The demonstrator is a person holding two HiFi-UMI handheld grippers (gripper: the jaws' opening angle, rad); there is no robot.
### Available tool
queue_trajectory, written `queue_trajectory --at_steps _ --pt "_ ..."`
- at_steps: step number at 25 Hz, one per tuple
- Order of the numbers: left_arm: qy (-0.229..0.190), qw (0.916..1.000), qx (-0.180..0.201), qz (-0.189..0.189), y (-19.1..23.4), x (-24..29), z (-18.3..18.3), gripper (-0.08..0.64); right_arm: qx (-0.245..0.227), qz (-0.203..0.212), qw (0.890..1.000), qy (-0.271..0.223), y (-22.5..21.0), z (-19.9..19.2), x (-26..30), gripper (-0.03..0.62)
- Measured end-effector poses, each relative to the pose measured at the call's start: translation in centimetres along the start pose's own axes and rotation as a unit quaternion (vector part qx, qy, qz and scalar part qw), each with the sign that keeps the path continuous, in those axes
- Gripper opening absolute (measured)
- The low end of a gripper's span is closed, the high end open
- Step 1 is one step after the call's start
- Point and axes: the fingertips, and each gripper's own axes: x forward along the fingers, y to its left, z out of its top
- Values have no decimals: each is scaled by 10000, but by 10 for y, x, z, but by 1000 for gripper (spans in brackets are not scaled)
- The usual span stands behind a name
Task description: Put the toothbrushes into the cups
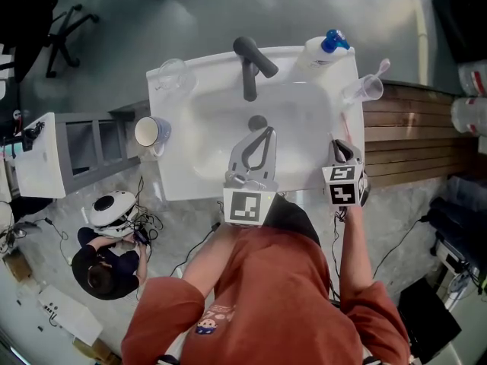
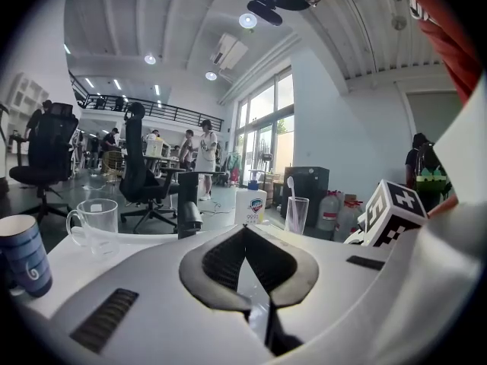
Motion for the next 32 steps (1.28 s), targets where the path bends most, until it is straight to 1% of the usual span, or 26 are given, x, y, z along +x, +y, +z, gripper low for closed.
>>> queue_trajectory --at_steps 6,9,13,19,24,28,32 --pt "-45 9999 3 100 -3 -11 9 18 107 24 9999 -51 1 -3 -4 28" --pt "-119 9998 47 154 -7 -19 16 18 160 56 9997 -158 3 -3 -11 28" --pt "-191 9994 100 258 -11 -33 25 18 204 153 9989 -406 9 4 -24 28" --pt "-334 9978 243 513 -16 -59 39 18 214 355 9952 -885 22 19 -48 28" --pt "-491 9949 312 822 -22 -93 54 18 126 609 9879 -1419 42 37 -79 28" --pt "-560 9915 338 1122 -25 -122 62 18 26 867 9788 -1853 59 53 -104 28" --pt "-658 9858 359 1505 -19 -148 72 18 -111 1095 9680 -2256 77 72 -125 28"
